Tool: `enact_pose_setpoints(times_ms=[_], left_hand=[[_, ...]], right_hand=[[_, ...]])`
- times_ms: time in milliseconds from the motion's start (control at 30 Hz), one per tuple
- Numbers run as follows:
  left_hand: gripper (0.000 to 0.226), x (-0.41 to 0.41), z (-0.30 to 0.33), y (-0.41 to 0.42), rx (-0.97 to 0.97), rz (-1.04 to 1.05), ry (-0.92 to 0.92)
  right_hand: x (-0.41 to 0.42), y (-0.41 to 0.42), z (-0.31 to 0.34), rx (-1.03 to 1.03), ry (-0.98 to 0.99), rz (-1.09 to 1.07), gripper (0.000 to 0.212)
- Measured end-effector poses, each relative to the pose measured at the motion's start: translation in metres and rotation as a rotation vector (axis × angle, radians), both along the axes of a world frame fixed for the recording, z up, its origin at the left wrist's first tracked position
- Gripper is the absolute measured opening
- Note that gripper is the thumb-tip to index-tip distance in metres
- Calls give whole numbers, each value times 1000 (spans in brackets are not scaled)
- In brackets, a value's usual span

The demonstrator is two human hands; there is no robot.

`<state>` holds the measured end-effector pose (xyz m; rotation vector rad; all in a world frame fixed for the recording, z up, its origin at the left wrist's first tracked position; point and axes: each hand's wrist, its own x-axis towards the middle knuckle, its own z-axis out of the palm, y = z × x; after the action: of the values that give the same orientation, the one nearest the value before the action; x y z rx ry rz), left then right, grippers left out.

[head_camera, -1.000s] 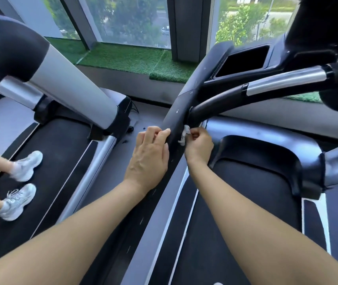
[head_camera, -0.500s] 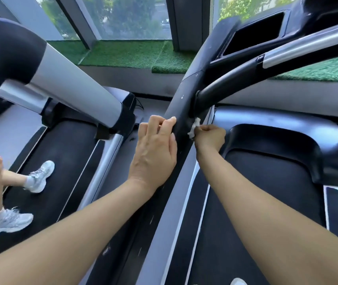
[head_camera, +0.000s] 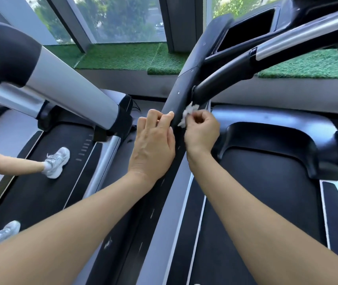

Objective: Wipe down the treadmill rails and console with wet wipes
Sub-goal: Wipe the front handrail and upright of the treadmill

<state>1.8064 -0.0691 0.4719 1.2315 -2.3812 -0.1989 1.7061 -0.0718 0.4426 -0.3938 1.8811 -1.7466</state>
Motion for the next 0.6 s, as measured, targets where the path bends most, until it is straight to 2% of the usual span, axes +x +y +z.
enact_pose_setpoints(times_ms=[67,267,433,600], left_hand=[[37,0,1,0,7,3,-8],[38,0,0,0,7,16,-5],[38,1,0,1,0,22,-5],[38,0,1,1,-2,24,9]], right_hand=[[0,-3,7,-40,-1,-18,16],[-8,-9,5,17,-54,-9,12],[-5,-3,9,-39,106,17,20],[-8,-8,2,25,122,-28,17]])
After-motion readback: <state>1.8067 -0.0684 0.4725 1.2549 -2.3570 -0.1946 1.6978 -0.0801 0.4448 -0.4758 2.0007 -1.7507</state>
